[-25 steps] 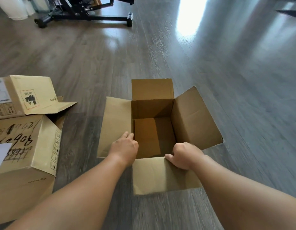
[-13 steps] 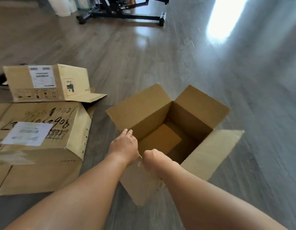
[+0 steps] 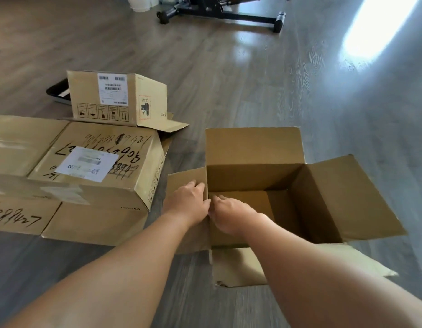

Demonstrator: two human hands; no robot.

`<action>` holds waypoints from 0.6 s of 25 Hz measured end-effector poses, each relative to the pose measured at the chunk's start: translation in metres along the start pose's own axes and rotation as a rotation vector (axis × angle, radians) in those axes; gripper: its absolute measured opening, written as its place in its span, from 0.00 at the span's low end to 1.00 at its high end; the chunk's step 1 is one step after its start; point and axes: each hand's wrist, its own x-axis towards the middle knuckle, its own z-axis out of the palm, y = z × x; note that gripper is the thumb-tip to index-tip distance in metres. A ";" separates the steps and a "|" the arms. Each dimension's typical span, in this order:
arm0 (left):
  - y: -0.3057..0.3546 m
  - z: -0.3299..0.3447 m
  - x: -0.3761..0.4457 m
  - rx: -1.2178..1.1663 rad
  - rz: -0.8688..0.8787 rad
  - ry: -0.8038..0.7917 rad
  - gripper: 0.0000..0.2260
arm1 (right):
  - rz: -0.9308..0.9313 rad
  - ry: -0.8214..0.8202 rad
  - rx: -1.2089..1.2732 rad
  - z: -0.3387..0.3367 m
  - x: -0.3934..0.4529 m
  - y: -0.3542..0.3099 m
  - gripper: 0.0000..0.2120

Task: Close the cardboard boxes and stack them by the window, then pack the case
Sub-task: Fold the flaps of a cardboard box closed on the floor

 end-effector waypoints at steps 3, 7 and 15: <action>0.002 0.003 0.002 0.032 0.017 0.063 0.25 | 0.078 0.022 -0.079 -0.010 -0.005 0.026 0.29; -0.028 0.004 0.006 0.030 -0.100 0.105 0.28 | 0.231 0.113 -0.190 -0.024 -0.023 0.078 0.28; -0.029 -0.012 -0.002 0.024 -0.384 0.123 0.46 | 0.560 0.344 -0.238 -0.038 -0.082 0.141 0.31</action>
